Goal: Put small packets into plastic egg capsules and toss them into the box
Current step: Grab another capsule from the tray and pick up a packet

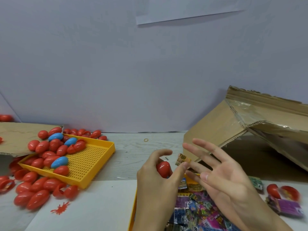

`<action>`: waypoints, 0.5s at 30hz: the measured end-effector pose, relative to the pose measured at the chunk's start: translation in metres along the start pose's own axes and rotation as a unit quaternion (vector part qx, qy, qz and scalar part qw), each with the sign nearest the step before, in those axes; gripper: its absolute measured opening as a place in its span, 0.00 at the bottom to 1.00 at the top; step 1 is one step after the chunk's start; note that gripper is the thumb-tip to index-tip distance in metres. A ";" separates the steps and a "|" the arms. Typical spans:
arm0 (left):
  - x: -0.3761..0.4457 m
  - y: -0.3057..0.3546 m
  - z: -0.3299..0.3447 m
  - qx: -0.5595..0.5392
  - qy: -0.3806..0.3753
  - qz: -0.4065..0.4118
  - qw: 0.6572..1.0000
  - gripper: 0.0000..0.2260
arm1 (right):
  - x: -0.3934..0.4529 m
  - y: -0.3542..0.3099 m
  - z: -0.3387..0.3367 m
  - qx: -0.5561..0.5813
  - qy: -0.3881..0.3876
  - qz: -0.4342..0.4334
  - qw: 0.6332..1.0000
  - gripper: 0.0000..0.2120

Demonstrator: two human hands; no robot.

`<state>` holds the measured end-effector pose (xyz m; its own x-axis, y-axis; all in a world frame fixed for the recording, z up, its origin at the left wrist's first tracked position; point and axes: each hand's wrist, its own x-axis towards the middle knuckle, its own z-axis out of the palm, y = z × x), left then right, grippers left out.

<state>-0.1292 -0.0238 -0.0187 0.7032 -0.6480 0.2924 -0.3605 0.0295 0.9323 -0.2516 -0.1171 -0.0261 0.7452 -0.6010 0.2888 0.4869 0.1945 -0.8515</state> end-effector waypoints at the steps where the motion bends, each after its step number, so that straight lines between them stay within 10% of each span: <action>1: 0.000 0.000 0.000 -0.001 -0.006 0.000 1.000 0.08 | 0.000 0.000 0.000 -0.005 -0.001 0.000 1.000 0.26; 15: 0.004 0.003 -0.002 -0.104 -0.038 -0.108 0.988 0.07 | -0.001 0.004 -0.005 -0.180 0.118 -0.013 0.976 0.21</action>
<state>-0.1266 -0.0245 -0.0145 0.6990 -0.7114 0.0733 -0.0690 0.0349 0.9970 -0.2526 -0.1198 -0.0316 0.5879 -0.7725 0.2399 0.2812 -0.0829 -0.9561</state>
